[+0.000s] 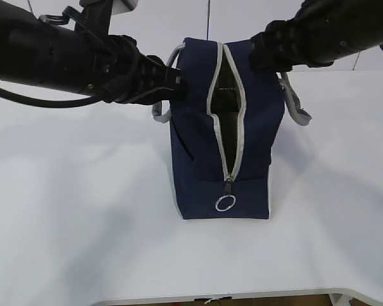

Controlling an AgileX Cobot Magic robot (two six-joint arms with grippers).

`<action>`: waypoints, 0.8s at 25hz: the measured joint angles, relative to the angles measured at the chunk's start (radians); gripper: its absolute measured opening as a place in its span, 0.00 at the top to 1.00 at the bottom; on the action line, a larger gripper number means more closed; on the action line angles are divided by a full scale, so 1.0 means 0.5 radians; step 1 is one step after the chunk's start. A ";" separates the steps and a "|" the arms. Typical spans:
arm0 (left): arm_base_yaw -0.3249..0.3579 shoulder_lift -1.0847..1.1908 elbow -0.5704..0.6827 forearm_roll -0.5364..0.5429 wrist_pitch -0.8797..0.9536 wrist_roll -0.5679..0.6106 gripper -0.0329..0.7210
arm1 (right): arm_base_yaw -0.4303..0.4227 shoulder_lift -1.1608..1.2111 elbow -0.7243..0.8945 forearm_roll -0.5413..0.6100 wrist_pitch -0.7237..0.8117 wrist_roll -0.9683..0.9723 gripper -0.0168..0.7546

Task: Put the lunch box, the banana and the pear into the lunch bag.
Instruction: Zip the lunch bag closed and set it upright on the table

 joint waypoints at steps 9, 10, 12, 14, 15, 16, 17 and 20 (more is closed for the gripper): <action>0.000 0.000 0.000 0.004 0.000 0.003 0.95 | 0.000 -0.074 -0.193 0.052 0.463 -0.124 0.44; 0.000 0.000 0.000 0.004 0.000 0.003 0.95 | 0.000 -0.127 -0.193 0.057 0.477 -0.148 0.44; 0.000 0.000 0.000 0.004 0.000 0.003 0.95 | 0.000 -0.225 -0.193 0.068 0.485 -0.187 0.44; 0.000 0.000 0.000 0.004 0.000 0.007 0.95 | 0.000 -0.327 -0.193 0.068 0.495 -0.211 0.44; 0.000 0.000 0.000 0.008 0.000 0.004 0.95 | 0.000 -0.370 -0.193 0.069 0.509 -0.224 0.44; 0.000 0.000 0.000 0.008 0.000 0.004 0.95 | 0.000 -0.416 -0.193 0.069 0.520 -0.233 0.44; 0.000 0.000 0.000 0.008 0.000 0.004 0.95 | 0.000 -0.459 -0.193 0.069 0.537 -0.243 0.44; 0.000 0.000 0.000 0.008 0.000 0.004 0.95 | 0.000 -0.571 -0.193 0.073 0.617 -0.275 0.44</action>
